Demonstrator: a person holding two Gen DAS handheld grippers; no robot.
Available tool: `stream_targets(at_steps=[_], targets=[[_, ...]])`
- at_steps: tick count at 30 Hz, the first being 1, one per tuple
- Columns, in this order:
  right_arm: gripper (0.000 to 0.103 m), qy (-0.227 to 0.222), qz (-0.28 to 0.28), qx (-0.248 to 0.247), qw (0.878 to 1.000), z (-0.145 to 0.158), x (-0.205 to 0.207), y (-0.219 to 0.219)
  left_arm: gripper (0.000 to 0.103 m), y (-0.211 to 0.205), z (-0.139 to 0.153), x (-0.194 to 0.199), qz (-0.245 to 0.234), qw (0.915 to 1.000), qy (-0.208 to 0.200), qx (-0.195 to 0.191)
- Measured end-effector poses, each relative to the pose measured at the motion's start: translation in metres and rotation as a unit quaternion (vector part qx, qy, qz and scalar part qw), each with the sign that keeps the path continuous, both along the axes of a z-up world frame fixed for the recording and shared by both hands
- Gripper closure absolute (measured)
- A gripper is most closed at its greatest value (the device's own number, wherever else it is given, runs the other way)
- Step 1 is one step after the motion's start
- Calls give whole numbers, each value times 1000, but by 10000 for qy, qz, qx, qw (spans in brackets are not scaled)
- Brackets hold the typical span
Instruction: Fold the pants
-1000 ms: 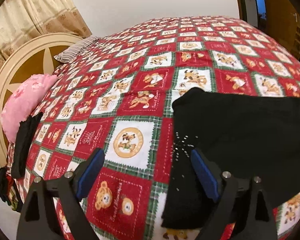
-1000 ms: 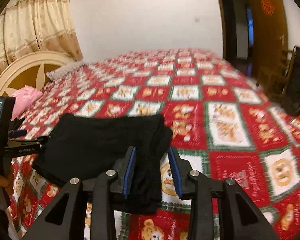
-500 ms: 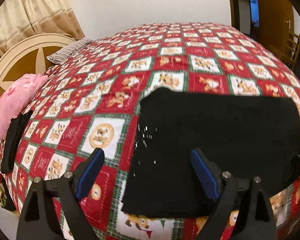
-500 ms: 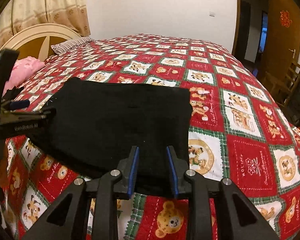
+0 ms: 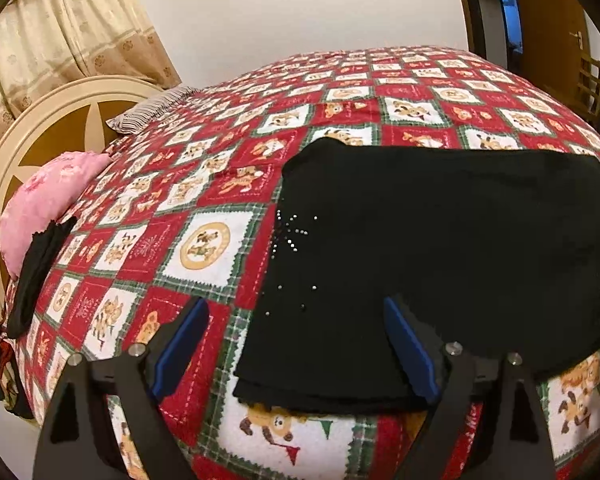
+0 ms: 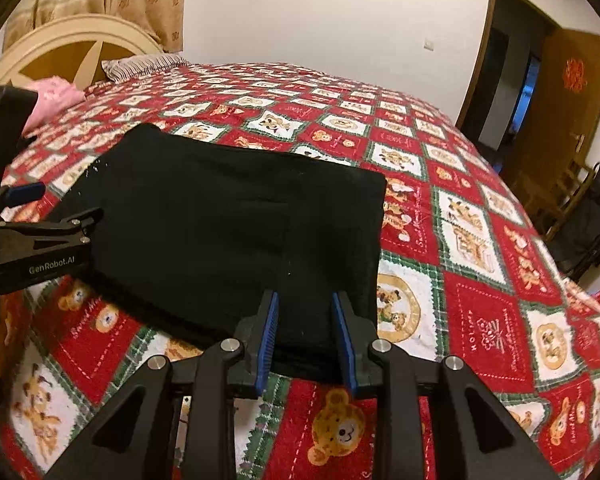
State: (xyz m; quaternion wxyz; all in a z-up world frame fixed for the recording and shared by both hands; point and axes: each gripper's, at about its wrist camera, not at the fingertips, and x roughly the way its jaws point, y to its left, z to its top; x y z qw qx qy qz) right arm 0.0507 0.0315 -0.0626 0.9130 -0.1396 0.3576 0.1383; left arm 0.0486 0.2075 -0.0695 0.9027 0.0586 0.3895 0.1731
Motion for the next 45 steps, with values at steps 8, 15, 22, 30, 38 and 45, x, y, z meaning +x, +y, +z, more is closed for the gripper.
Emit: stream_targets(at_steps=[8,15,22,30,38,45], targets=[[73,37,-6,-63,10000,2,-6,-1,11,0,0,1,-4,10000,-3,-18],[73,88,23,5,10000,2,-7,-3,11,1,3,-13,-31,9997,170,-151],[61,55,34,-263,9996,-1,-19,5,11,1,-3,-25,-36,9996,137,-247],[59,797,-33,470,9957,1,-35,-4,11,-1,5,-45,-232,9982,215,-519],[46,1420,-190,889,9857,-4,-70,-10,10,-15,-4,-65,-472,9954,606,-567],[45,1742,-403,1104,9777,1,-94,-23,9,-22,1,-82,-529,9938,782,-592]])
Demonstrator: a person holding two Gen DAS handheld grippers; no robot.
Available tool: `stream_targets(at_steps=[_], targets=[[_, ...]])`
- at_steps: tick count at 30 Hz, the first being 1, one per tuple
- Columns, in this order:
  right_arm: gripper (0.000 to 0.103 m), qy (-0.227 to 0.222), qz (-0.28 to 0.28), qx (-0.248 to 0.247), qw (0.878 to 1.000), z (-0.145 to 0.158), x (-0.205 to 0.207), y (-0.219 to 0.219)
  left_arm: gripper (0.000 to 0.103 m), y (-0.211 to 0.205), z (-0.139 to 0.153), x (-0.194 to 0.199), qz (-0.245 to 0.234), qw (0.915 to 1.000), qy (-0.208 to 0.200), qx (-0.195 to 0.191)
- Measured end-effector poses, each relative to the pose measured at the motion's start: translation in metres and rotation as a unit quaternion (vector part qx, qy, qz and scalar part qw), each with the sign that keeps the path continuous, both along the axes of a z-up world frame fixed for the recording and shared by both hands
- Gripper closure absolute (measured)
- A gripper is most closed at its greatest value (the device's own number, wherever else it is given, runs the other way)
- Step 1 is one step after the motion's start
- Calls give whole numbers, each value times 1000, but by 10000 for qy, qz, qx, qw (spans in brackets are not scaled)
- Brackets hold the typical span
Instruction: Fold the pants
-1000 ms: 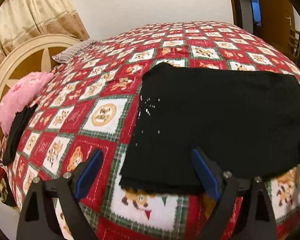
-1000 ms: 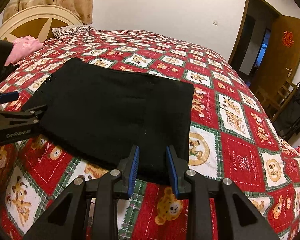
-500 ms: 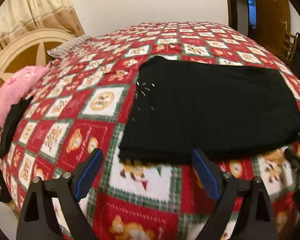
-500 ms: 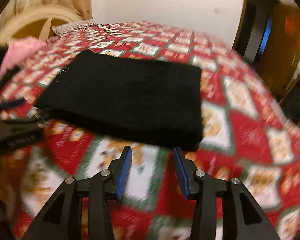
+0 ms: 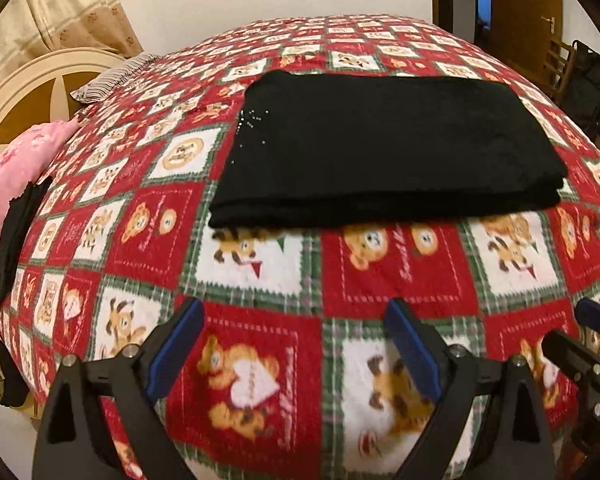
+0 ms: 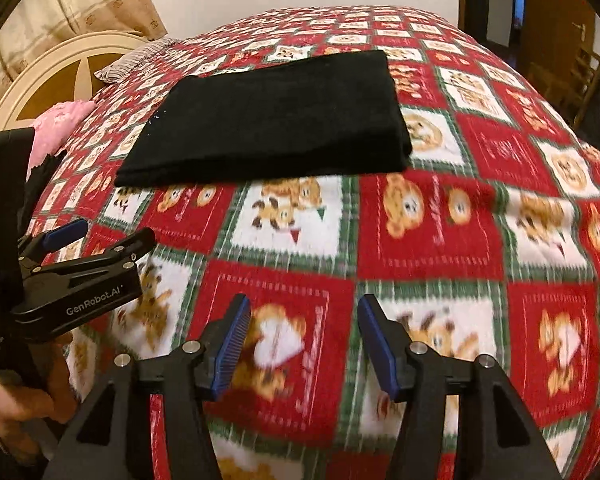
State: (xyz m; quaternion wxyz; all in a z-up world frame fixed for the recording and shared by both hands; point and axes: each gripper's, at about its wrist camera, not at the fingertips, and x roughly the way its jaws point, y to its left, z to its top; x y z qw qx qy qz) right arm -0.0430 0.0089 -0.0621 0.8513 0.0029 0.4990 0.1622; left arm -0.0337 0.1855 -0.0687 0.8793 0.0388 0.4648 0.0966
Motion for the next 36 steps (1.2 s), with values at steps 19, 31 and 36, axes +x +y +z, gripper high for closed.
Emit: stream_targets(at_steps=[19,31,36], targets=[[45,-1812,-872,-141,9795,105,-66,-40,0,-32,91,-55,-442,9946,-848,-407],[36,-3702,-1075,142,9226,190,-125,-41,0,-29,134,-81,-461,9832,-1729,-352],[34,-3952,-1034,114,9127,193,-135,-36,0,-26,140,-86,-383,9813,-1846,-386]])
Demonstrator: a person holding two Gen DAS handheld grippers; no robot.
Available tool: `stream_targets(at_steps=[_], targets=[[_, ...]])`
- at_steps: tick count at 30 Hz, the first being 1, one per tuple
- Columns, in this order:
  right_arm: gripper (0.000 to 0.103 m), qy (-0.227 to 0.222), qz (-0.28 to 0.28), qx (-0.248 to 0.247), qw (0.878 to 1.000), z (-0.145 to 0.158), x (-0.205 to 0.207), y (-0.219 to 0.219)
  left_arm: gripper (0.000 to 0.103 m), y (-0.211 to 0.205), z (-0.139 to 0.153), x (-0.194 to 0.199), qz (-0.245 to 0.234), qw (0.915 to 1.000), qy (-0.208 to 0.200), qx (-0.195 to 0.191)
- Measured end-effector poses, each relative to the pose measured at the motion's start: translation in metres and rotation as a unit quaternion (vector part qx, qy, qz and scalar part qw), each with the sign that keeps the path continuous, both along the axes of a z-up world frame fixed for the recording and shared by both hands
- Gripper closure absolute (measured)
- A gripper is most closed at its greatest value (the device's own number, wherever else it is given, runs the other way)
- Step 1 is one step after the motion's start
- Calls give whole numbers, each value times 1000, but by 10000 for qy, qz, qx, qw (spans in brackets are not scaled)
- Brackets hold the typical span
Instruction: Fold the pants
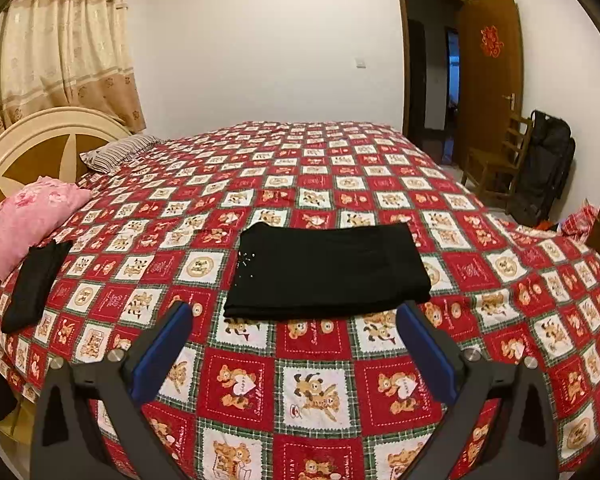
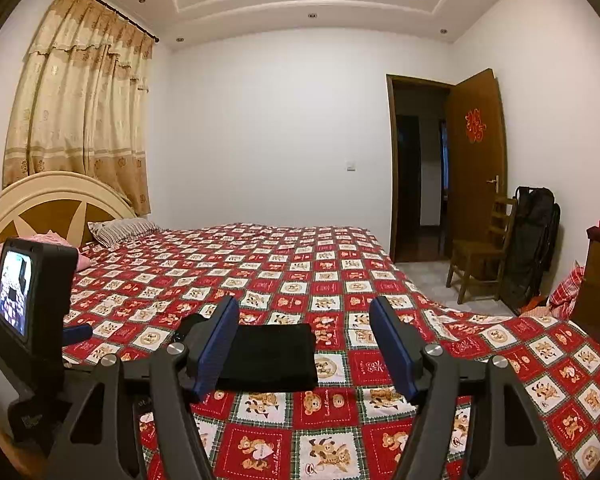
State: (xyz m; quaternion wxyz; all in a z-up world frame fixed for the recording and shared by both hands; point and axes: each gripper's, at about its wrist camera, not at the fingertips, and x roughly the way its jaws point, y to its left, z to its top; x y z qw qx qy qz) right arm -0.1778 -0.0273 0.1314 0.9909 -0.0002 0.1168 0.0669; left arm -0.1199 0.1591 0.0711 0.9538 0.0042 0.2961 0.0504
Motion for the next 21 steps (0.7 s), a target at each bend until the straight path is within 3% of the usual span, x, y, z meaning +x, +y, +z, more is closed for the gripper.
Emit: stream_targets(at_steps=[6,21], targets=[[34,112,-54,177,9998,-4,2,-6,0,1,7,-6,169,9994,-258,139],[34,288,-19,223,9993,-13,7,-7,0,-1,9,-8,285,9985,-335,335]])
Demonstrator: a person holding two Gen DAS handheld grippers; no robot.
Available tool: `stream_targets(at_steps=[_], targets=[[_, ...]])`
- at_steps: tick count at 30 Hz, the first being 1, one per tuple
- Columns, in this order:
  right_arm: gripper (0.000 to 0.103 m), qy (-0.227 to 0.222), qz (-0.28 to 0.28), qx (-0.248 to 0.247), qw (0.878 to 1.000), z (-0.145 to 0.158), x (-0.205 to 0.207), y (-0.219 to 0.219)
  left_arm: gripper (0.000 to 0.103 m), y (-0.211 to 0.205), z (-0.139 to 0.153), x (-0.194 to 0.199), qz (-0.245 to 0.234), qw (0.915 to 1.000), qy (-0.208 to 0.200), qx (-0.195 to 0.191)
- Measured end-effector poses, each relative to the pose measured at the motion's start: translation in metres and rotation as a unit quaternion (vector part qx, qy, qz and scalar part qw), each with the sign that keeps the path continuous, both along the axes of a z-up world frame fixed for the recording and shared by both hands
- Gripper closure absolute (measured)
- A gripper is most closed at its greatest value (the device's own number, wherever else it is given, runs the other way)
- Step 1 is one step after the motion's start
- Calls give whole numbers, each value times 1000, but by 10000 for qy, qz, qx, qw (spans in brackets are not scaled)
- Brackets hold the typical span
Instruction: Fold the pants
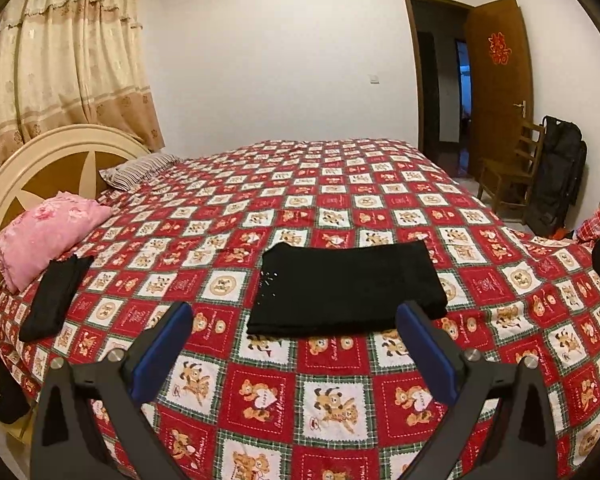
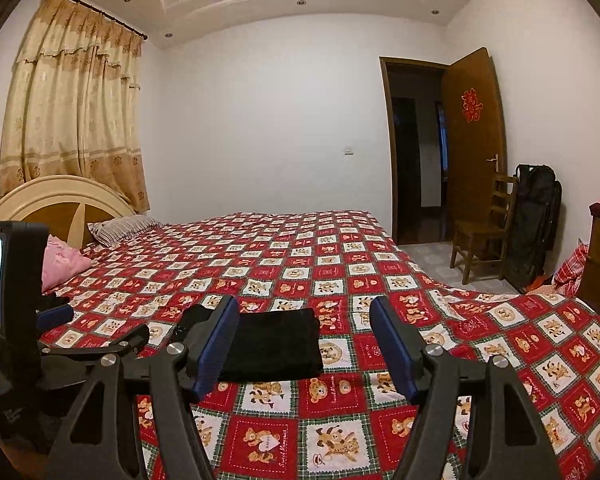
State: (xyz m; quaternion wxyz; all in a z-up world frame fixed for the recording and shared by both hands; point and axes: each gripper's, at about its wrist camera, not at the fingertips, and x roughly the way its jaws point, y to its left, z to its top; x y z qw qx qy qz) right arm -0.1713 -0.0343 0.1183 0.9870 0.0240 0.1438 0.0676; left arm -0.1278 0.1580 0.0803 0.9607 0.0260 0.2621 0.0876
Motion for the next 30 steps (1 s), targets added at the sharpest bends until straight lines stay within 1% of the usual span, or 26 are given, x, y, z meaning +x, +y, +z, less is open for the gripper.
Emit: stream_targets(at_steps=[4,12,16,20,26,30], targets=[[34,-6,14,-29,10000,0,1,1,0,3,4,-3,72,9999,-114,-16],[34,-25,-27,-127,9999,1,8,6,0,2,9,-7,-70,9996,-209,-154],[34,172,-13,-151,9997,-4,20,12,0,0,12,-10,-93,9995,-286,-135],[34,290,16,-143,9995,-8,26,14,0,1,12,-9,-65,9995,-284,-123],[34,213,5,-98,9997,-6,22,13,0,2,11,-8,-14,9996,-248,-123],[34,244,22,-107,9996,-7,21,13,0,2,11,-8,-9,9996,-248,-114]])
